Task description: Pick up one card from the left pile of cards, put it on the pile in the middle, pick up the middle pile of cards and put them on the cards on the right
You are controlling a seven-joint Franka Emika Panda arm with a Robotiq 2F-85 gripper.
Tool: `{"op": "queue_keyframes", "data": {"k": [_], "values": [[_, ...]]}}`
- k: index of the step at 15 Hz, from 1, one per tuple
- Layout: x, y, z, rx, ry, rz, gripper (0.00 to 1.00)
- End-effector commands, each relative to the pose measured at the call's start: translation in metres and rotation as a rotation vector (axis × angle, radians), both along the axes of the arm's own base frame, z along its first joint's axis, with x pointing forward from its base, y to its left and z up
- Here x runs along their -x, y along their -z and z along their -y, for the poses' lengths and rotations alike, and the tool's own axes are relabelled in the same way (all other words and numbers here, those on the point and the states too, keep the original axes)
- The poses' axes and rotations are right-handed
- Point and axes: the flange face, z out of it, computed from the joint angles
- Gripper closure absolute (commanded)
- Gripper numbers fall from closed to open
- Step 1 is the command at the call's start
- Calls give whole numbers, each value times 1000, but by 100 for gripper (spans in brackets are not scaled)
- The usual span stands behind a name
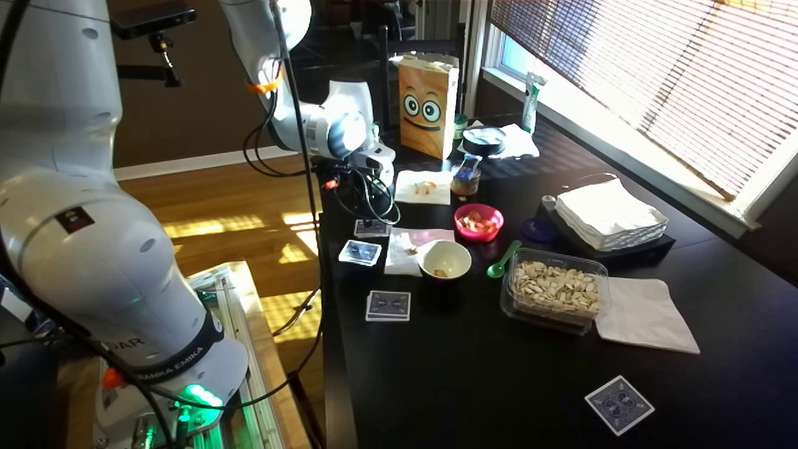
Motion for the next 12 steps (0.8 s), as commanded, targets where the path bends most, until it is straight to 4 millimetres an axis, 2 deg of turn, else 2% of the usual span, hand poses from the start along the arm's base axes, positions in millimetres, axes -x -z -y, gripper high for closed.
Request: {"op": "queue_keyframes", "data": {"k": [1, 12], "values": [[-3, 8, 0, -14, 114, 28, 0], [-14, 26, 17, 3, 250, 26, 0]]}}
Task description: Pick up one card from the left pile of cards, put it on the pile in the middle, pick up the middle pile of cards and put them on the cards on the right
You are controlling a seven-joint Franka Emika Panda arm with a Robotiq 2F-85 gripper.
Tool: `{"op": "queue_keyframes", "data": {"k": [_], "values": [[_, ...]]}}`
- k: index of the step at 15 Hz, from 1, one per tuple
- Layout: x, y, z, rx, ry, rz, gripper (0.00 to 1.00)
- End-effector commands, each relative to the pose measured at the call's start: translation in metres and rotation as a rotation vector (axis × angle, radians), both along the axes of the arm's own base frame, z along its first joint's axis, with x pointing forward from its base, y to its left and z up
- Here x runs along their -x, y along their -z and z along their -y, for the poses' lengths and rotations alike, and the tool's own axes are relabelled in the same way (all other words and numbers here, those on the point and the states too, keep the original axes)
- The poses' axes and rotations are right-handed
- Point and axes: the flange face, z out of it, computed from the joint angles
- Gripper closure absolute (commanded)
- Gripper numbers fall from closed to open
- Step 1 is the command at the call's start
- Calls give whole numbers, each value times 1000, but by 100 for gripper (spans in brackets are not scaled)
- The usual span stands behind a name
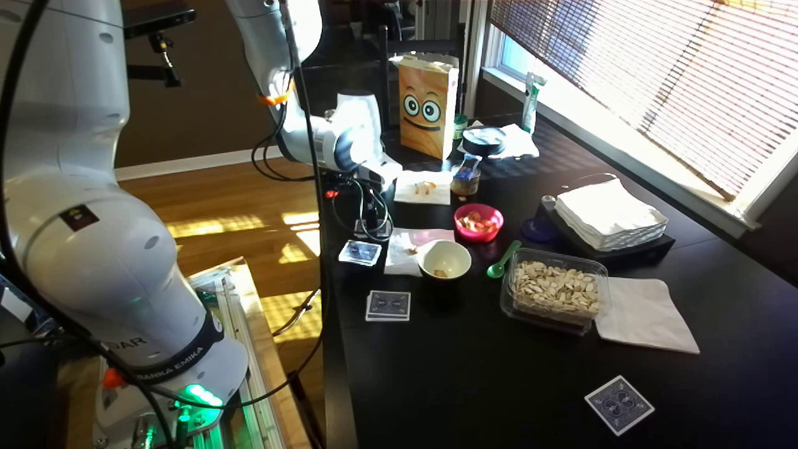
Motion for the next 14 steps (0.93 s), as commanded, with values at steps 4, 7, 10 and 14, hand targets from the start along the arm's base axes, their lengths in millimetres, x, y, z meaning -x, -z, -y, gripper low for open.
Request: {"op": "queue_keyframes", "data": {"k": [4, 7, 10, 14], "values": [[-7, 8, -5, -14, 33, 3, 0], [-9, 11, -5, -16, 38, 0, 11], [-11, 13, -5, -17, 44, -5, 21], [-14, 12, -5, -18, 45, -2, 32]]}}
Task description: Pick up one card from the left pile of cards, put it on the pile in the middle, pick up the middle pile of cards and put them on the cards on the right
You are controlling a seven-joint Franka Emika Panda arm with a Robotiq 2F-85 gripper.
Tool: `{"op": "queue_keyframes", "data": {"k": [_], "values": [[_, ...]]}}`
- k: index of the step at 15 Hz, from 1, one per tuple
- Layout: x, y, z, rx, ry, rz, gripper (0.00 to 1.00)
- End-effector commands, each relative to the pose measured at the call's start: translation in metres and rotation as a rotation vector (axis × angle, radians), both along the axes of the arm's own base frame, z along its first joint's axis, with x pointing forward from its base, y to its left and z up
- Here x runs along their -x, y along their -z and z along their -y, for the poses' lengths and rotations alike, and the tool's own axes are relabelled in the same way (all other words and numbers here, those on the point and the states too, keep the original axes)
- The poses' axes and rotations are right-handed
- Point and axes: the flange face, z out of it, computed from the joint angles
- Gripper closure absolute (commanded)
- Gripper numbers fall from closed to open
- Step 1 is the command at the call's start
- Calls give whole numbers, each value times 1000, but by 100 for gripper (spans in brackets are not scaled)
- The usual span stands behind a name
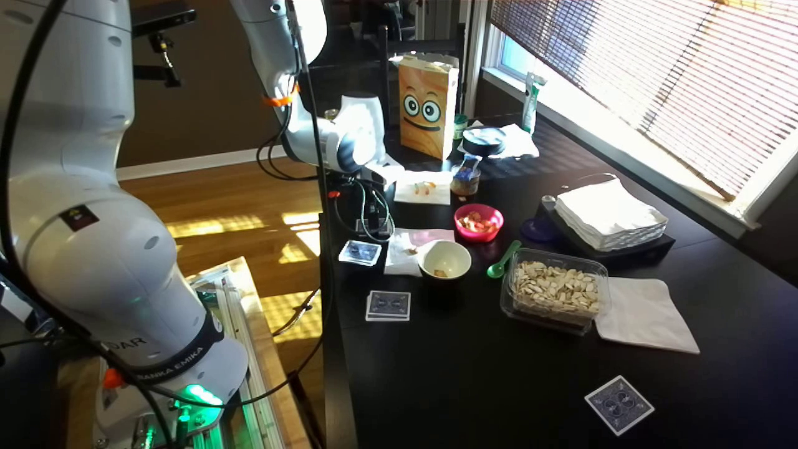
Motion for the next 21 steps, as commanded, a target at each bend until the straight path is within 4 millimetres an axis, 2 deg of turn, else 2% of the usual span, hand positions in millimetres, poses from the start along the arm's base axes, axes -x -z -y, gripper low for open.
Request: {"op": "queue_keyframes", "data": {"k": [1, 4, 7, 9, 10, 12, 19, 21], "values": [[-6, 6, -3, -11, 17, 0, 38], [-8, 5, -4, -10, 8, 6, 63], [-10, 3, -4, -10, 7, 12, 81], [-11, 3, -4, -7, 8, 15, 80], [-11, 2, -3, -6, 9, 16, 56], [-11, 2, -3, -2, 9, 17, 53], [-8, 4, 0, 18, 10, 14, 5], [-7, 6, 2, 26, 14, 9, 0]]}}
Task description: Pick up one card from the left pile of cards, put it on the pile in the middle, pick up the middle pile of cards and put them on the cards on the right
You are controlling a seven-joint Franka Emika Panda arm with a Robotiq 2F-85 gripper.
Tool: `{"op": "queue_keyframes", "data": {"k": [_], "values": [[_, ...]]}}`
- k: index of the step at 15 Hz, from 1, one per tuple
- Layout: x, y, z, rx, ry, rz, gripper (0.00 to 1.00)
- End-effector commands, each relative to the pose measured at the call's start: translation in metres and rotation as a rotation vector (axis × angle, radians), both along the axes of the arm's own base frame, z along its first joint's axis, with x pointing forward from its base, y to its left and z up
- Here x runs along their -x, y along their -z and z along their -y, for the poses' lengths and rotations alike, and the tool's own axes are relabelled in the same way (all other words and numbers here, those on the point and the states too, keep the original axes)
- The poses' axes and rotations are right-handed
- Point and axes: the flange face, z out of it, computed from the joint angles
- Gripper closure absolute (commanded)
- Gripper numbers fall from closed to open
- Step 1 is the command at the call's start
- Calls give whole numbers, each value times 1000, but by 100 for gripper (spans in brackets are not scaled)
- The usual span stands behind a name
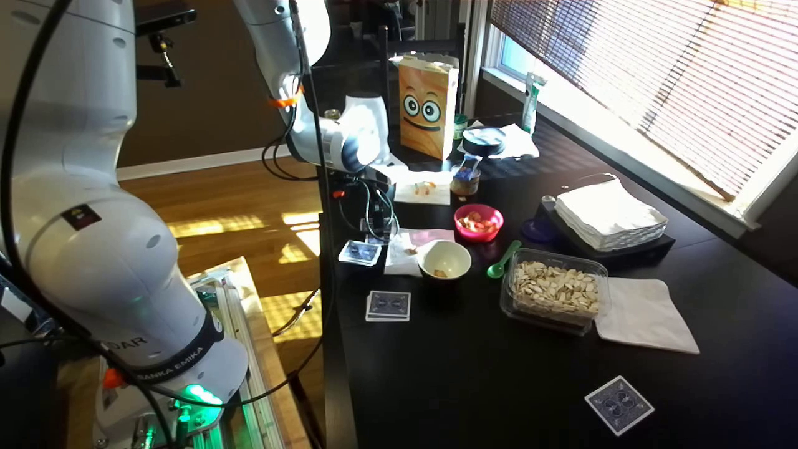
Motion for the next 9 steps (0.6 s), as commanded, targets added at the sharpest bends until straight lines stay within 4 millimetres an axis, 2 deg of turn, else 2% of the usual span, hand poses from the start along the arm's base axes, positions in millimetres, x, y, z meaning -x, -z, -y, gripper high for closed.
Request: {"op": "queue_keyframes", "data": {"k": [1, 5, 7, 9], "values": [[4, 6, 0, 22, 10, -8, 0], [4, 10, 0, 22, 5, -12, 0], [4, 9, -1, 21, 1, -10, 14], [4, 8, -1, 21, -1, -8, 21]]}}
